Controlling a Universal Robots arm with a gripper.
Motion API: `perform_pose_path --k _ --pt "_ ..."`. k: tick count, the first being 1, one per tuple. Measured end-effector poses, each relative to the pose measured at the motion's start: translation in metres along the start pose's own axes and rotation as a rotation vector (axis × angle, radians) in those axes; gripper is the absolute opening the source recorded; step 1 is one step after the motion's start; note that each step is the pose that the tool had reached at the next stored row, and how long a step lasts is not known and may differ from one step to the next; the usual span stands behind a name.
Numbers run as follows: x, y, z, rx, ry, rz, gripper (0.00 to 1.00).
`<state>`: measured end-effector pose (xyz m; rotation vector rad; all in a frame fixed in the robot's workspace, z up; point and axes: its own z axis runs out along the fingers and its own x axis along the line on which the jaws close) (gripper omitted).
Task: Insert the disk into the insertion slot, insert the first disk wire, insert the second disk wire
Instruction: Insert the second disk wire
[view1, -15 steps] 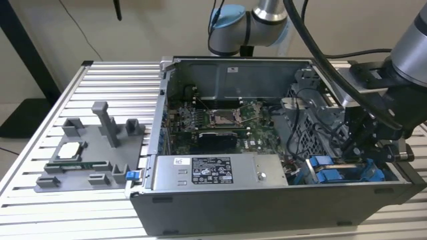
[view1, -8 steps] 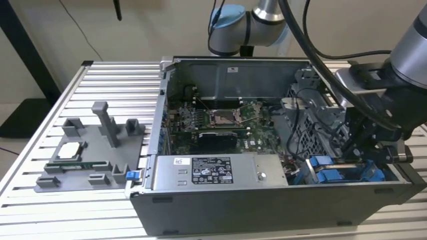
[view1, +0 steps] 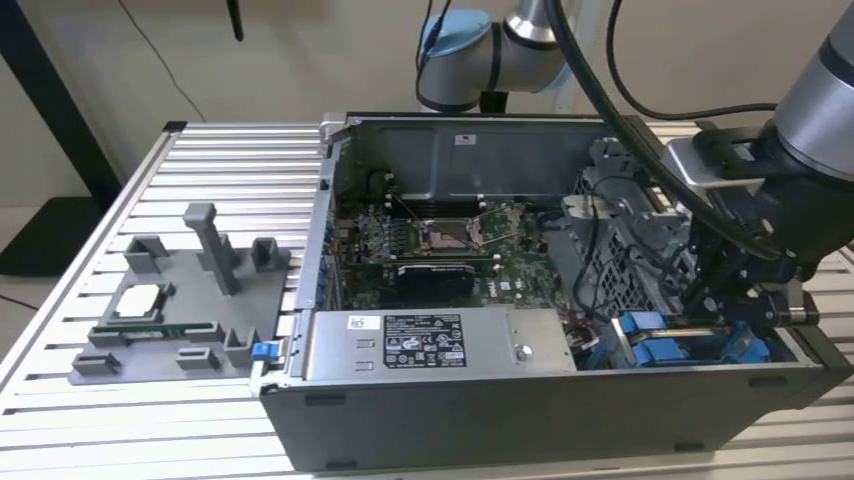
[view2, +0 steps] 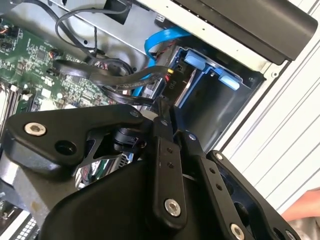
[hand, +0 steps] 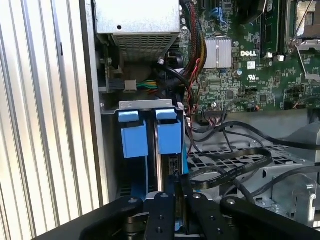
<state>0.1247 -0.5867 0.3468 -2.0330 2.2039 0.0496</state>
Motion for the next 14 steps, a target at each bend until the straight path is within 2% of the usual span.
perform_pose_path --k 5,14 --pt "-0.0027 0.0003 0.0014 0.0005 0.0004 0.004 0.00" --pt "-0.0028 -0.0014 0.0034 0.0005 0.0004 0.004 0.00"
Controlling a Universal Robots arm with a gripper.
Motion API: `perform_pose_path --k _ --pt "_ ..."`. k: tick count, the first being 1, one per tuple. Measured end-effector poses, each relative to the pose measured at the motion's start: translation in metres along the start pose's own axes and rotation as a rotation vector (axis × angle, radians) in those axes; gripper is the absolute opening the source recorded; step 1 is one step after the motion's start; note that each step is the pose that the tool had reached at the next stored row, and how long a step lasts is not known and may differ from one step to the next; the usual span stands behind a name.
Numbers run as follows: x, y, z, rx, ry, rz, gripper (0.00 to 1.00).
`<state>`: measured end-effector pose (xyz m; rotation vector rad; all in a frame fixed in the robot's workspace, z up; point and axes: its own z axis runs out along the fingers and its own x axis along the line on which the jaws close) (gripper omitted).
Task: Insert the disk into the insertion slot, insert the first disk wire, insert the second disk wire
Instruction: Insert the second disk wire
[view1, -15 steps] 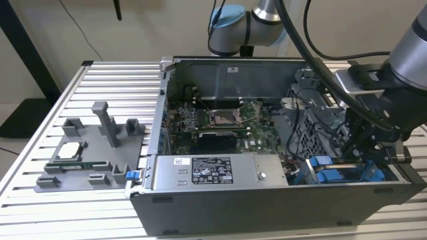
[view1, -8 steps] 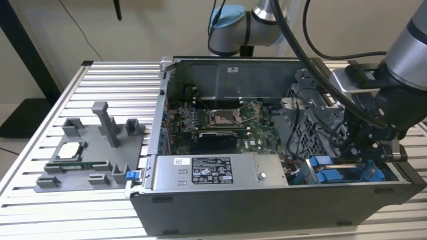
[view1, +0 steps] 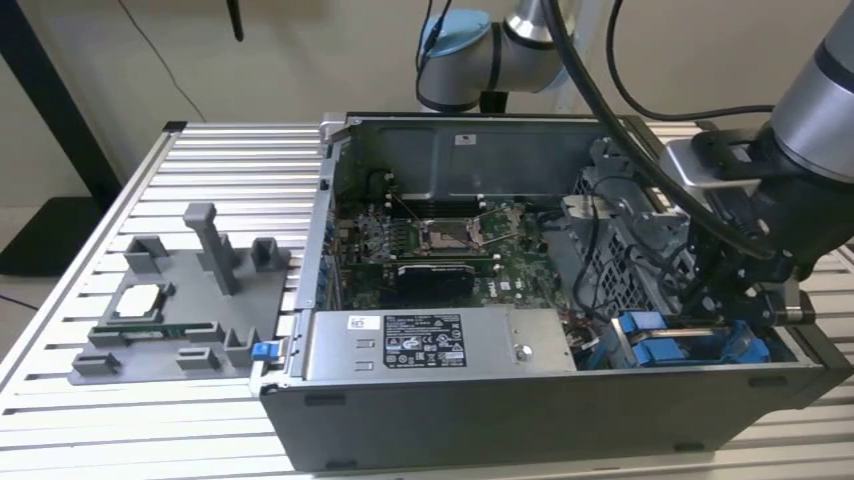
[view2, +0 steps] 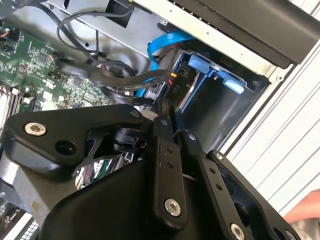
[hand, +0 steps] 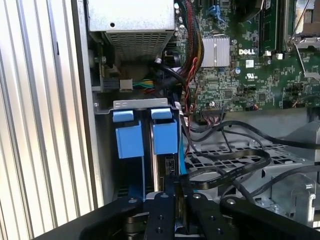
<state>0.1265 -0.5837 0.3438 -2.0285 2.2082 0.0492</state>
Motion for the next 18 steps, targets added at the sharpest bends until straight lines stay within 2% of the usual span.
perform_pose_path --k 18 --pt "0.0001 0.0000 0.0037 0.0011 0.0002 0.009 0.00"
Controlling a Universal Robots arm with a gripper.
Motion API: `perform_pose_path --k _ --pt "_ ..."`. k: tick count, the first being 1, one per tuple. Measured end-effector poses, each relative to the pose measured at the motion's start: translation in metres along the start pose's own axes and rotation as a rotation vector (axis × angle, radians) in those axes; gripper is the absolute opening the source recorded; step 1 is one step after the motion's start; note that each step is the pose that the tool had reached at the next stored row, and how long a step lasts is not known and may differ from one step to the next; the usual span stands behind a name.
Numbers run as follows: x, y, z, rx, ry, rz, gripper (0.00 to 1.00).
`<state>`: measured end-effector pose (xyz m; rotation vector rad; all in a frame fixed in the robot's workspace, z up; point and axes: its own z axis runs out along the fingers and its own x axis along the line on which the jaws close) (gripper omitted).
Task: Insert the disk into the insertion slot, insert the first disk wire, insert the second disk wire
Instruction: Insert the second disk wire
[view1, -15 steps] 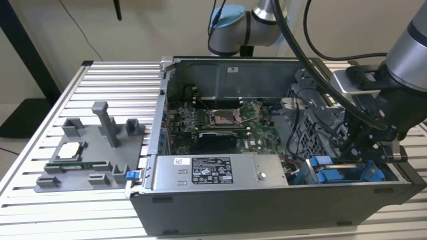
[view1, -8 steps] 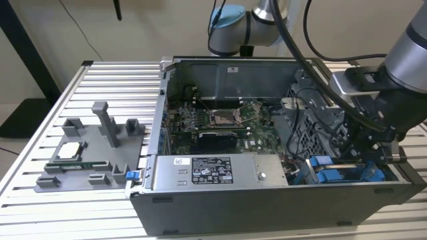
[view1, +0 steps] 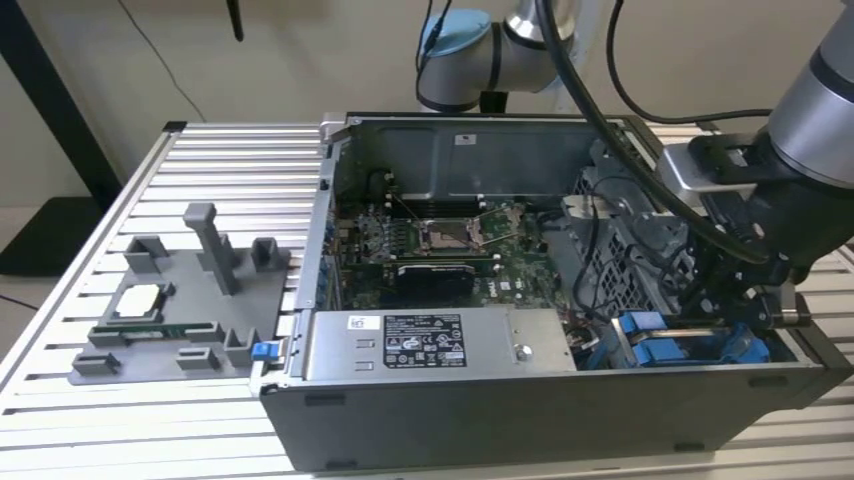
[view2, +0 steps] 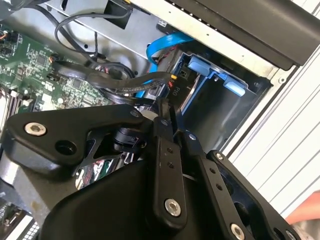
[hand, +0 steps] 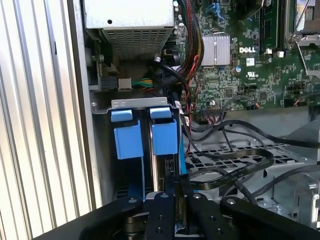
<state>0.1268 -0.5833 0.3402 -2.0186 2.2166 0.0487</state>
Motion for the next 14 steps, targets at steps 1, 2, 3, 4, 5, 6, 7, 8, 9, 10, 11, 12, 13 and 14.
perform_pose_path --k 1,2,3,4,5,6,7,8,9,10,11,12,13,14 --pt "-0.0002 0.0000 -0.0001 0.0001 0.0003 0.001 0.00" --pt "-0.0003 0.0000 -0.0002 0.0002 0.0005 0.001 0.00" --pt "-0.0003 0.0000 -0.0002 0.0002 0.0007 0.001 0.00" --pt "-0.0004 0.0000 0.0001 0.0003 0.0006 0.002 0.00" --pt "-0.0004 0.0001 0.0003 0.0003 0.0008 0.002 0.00" --pt "-0.0003 0.0001 0.0007 0.0004 0.0010 0.003 0.00" --pt "-0.0003 0.0001 0.0010 0.0005 0.0014 0.003 0.00" --pt "-0.0002 0.0001 0.0016 0.0007 0.0020 0.004 0.00" --pt "-0.0001 0.0002 0.0022 0.0008 0.0025 0.005 0.00" --pt "0.0000 0.0002 0.0027 0.0009 0.0030 0.005 0.00" --pt "0.0001 0.0003 0.0034 0.0010 0.0034 0.006 0.00" --pt "0.0002 0.0004 0.0041 0.0011 0.0036 0.006 0.00" --pt "0.0003 0.0004 0.0047 0.0011 0.0037 0.007 0.00" --pt "0.0003 0.0005 0.0052 0.0012 0.0035 0.007 0.00"
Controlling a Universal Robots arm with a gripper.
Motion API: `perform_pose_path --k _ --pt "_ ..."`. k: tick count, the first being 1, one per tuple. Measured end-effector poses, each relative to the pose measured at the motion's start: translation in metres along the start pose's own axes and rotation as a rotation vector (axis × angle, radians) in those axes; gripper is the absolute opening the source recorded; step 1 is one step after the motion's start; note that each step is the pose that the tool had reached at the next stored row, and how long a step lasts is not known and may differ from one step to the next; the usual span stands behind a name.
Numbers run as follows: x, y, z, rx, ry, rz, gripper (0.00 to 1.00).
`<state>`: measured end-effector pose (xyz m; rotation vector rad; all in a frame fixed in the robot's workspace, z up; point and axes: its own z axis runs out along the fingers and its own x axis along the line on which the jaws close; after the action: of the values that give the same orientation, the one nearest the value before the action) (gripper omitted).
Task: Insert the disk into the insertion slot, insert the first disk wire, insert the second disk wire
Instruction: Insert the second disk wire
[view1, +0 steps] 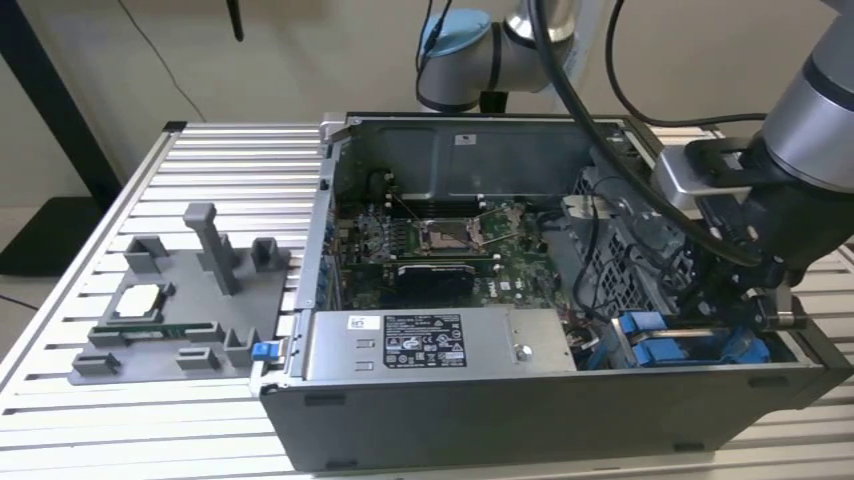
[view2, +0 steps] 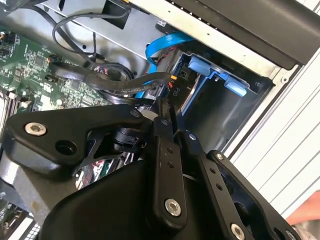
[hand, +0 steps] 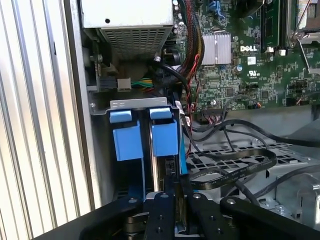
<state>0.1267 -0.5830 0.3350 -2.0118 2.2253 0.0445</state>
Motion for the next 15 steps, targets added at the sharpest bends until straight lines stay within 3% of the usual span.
perform_pose_path --k 1,2,5,15 --pt "0.0000 0.0000 0.0007 0.0000 -0.0016 0.000 0.00" --pt "0.0001 0.0000 0.0009 0.0000 -0.0016 0.001 1.00" --pt "-0.0004 -0.0002 -0.0029 -0.0011 -0.0017 0.003 1.00" --pt "-0.0035 -0.0020 -0.0284 -0.0069 -0.0035 0.012 1.00"
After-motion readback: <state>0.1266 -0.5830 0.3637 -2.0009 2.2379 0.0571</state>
